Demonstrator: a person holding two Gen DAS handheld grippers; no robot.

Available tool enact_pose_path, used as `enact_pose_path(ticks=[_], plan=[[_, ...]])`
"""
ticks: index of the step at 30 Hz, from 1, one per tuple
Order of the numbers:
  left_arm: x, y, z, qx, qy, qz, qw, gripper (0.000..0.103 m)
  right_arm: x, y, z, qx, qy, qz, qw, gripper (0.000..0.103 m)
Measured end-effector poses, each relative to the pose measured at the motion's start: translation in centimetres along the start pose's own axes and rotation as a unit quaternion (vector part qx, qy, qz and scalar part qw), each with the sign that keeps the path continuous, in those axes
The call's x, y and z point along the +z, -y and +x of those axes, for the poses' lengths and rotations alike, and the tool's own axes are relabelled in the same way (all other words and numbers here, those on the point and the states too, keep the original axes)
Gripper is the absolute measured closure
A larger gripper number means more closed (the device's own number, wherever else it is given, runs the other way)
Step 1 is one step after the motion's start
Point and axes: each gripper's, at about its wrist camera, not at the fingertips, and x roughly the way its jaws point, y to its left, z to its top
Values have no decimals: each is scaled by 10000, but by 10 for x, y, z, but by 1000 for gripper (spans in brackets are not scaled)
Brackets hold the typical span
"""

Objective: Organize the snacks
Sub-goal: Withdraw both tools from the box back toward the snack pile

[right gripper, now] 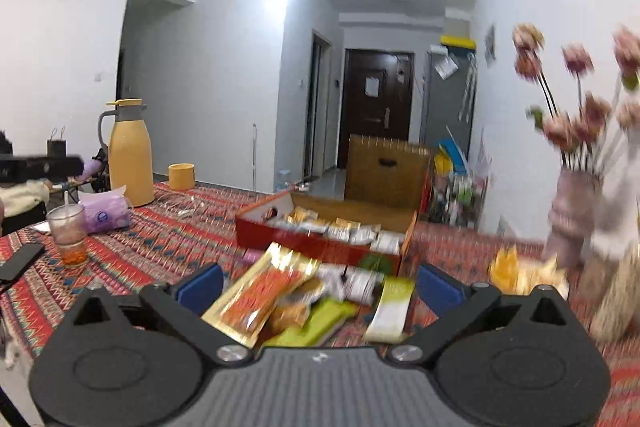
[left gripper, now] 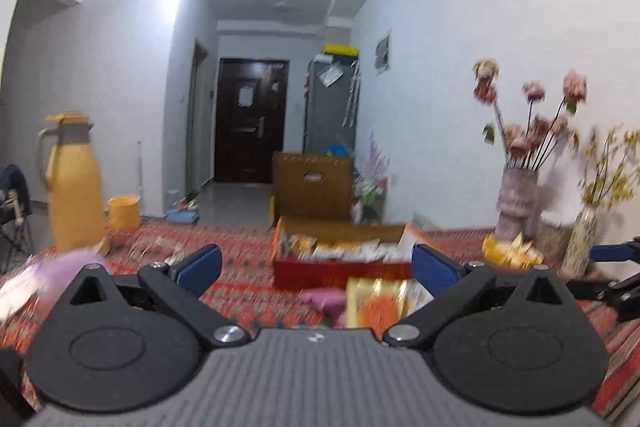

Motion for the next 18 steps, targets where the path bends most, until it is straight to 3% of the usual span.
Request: enact_pose_path(ticks=[4, 9, 18], plan=[[-40, -2, -7, 17, -284, 220, 9994, 0, -40, -1, -1, 128, -135, 377, 9991, 0], [-73, -7, 7, 49, -866, 210, 9960, 0, -78, -6, 27, -70, -838, 581, 9948, 0], [-80, -12, 47, 80, -1240, 142, 9922, 0, -85, -12, 61, -235, -1038, 449, 9933, 0]])
